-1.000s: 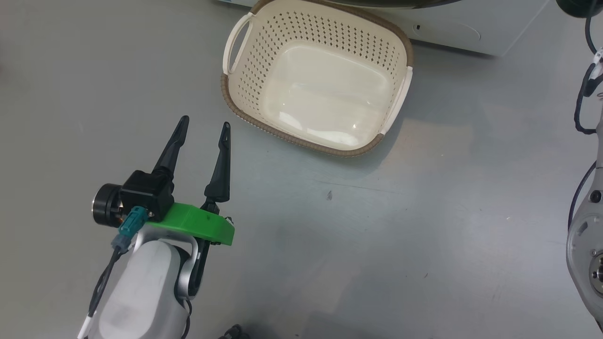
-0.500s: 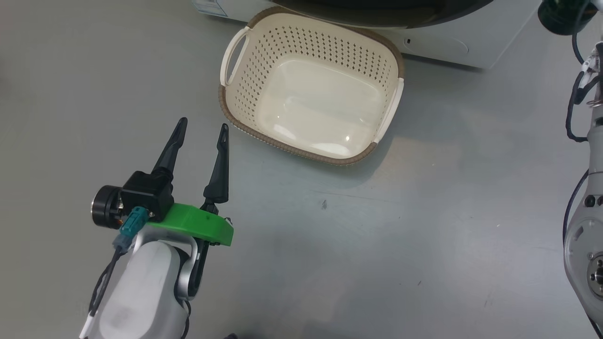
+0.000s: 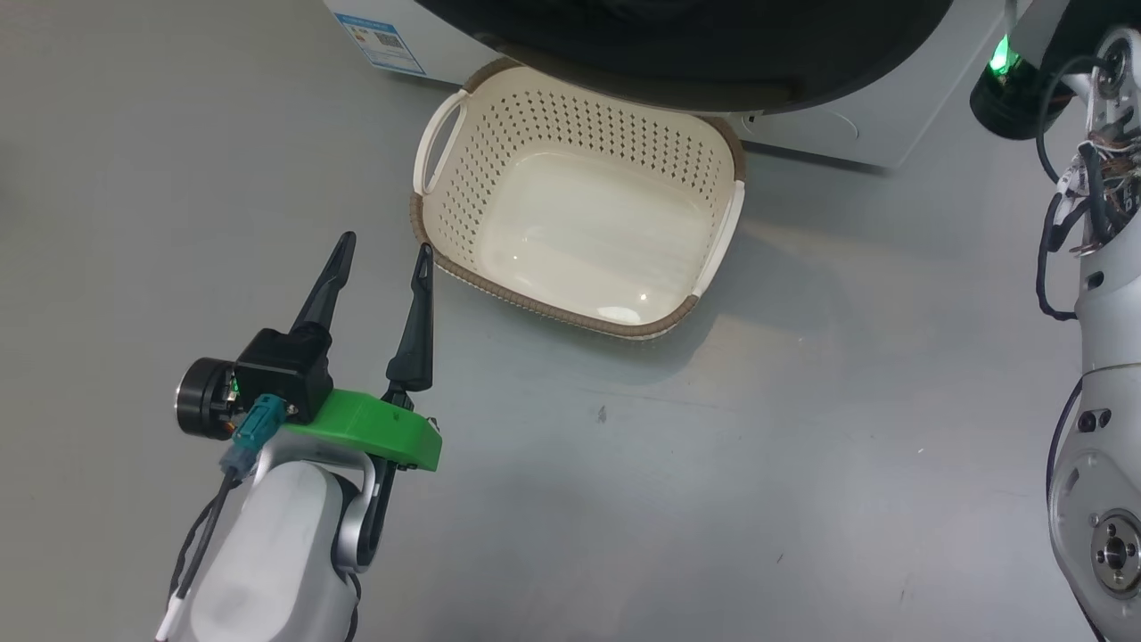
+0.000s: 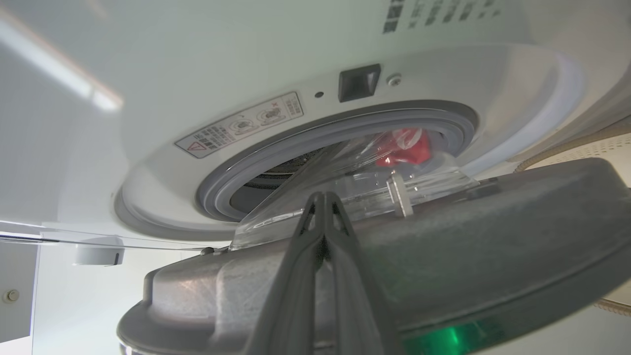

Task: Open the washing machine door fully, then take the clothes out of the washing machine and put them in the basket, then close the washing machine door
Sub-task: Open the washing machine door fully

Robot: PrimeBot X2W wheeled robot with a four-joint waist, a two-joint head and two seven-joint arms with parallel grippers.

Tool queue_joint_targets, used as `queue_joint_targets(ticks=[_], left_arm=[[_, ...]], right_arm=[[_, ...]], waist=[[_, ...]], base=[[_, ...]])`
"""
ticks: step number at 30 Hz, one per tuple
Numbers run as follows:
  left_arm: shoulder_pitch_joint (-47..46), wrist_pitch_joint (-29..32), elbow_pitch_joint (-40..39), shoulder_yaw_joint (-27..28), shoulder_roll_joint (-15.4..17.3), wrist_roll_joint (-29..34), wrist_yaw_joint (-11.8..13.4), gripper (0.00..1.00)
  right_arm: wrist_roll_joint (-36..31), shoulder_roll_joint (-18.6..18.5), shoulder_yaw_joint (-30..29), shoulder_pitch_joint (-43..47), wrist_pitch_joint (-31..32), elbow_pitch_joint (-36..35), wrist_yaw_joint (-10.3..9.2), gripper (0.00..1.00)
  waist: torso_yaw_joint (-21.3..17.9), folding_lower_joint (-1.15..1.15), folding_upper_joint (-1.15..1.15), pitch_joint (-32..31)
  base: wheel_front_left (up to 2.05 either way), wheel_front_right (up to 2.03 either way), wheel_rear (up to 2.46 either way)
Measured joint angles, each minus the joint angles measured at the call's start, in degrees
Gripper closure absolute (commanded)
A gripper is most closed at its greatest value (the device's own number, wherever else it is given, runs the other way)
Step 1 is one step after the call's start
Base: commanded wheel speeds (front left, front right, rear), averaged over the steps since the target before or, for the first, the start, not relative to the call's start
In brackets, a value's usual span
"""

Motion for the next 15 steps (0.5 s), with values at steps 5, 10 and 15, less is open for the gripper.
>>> queue_joint_targets(ticks=[5, 10, 15], left_arm=[[0.31, 0.00, 0.35, -0.14, 0.00, 0.38, 0.05, 0.00], [1.62, 0.00, 0.82, -0.65, 0.01, 0.67, 0.05, 0.00], [3.25, 0.00, 1.35, -1.09, 0.03, 0.83, 0.08, 0.00]], right_arm=[[1.15, 0.08, 0.26, 2.01, 0.57, 1.26, 0.47, 1.00], [2.16, 0.15, 0.91, 4.38, 1.24, 2.60, 0.74, 1.00], [4.13, 0.37, 1.49, 6.60, 1.81, 3.79, 1.22, 1.00]], waist=[[-0.17, 0.00, 0.00, -1.65], [-0.30, 0.00, 0.00, -3.49], [-0.44, 0.00, 0.00, -5.41]], base=[[0.00, 0.00, 0.00], [0.00, 0.00, 0.00], [0.00, 0.00, 0.00]])
